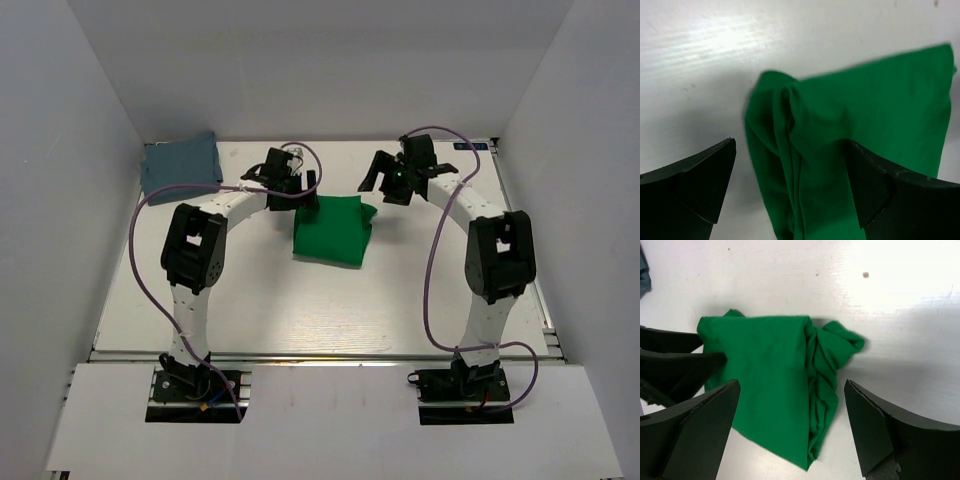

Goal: Fold and stack the t-shirts
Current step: Fold the long partially folded tshirt into a neat square, then put the neatly folded tshirt into the corner of the board with the left arm

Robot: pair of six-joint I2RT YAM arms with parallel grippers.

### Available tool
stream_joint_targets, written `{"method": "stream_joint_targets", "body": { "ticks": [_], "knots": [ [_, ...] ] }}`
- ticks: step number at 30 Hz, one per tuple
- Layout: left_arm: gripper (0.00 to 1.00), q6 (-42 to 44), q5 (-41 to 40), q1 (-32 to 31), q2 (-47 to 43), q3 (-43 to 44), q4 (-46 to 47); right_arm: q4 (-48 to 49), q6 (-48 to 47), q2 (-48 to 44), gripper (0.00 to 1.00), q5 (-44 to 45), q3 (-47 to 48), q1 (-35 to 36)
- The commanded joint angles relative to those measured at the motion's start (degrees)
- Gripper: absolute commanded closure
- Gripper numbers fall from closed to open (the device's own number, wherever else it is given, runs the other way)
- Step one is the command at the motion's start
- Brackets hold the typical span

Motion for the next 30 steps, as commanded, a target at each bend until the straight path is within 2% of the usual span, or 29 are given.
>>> {"method": "stream_joint_targets", "body": {
  "ticks": [1, 11, 16, 17, 19, 23, 24, 26, 28, 29, 30],
  "knots": [
    [0.0, 3.94, 8.25, -0.09, -6.92, -4.61, 3.55, 2.62, -1.21, -5.53, 0.1, 0.32, -4.0, 0.23],
    [0.0, 5.09, 8.88, -0.09, -6.85, -11.04, 4.35, 5.25, -2.44, -13.97, 0.1, 0.23, -14.91, 0.23],
    [0.13, 7.02, 8.88, -1.41, -2.54, -9.55, 3.04, 5.26, -2.62, -15.99, 0.1, 0.49, -17.54, 0.05],
    [0.19, 7.54, 11.23, -1.41, -1.14, -9.54, 2.52, 5.25, -2.62, -16.08, 0.1, 0.76, -17.98, 0.23],
    [0.23, 7.55, 12.04, -1.41, 0.01, -9.02, 2.51, 5.17, -2.53, -16.78, 0.1, 1.29, -18.69, 0.05],
    [0.43, 7.55, 9.15, -2.55, 2.29, -8.49, 1.72, 5.34, -2.44, -17.75, 0.1, 1.99, -20.18, 0.14],
    [0.53, 8.16, 9.14, -2.55, 2.3, -8.49, 1.11, 5.52, -2.44, -17.84, 0.1, 2.16, -20.36, 0.23],
    [0.64, 8.16, 8.44, -2.55, 2.92, -8.49, 1.72, 5.43, -2.53, -18.71, 0.1, 2.69, -21.32, 0.05],
    [0.93, 8.87, 8.44, -3.17, 2.92, -7.35, 2.25, 5.61, -2.62, -19.33, 0.1, 3.3, -21.94, 0.05],
    [1.0, 9.39, 8.44, -3.17, 2.92, -6.74, 2.25, 5.43, -2.88, -19.77, 0.1, 3.48, -22.29, 0.14],
    [1.0, 9.39, 7.66, -3.17, 2.92, -5.25, 0.77, 5.6, -2.97, -20.12, 0.1, 3.83, -22.55, 0.05]
  ]
}}
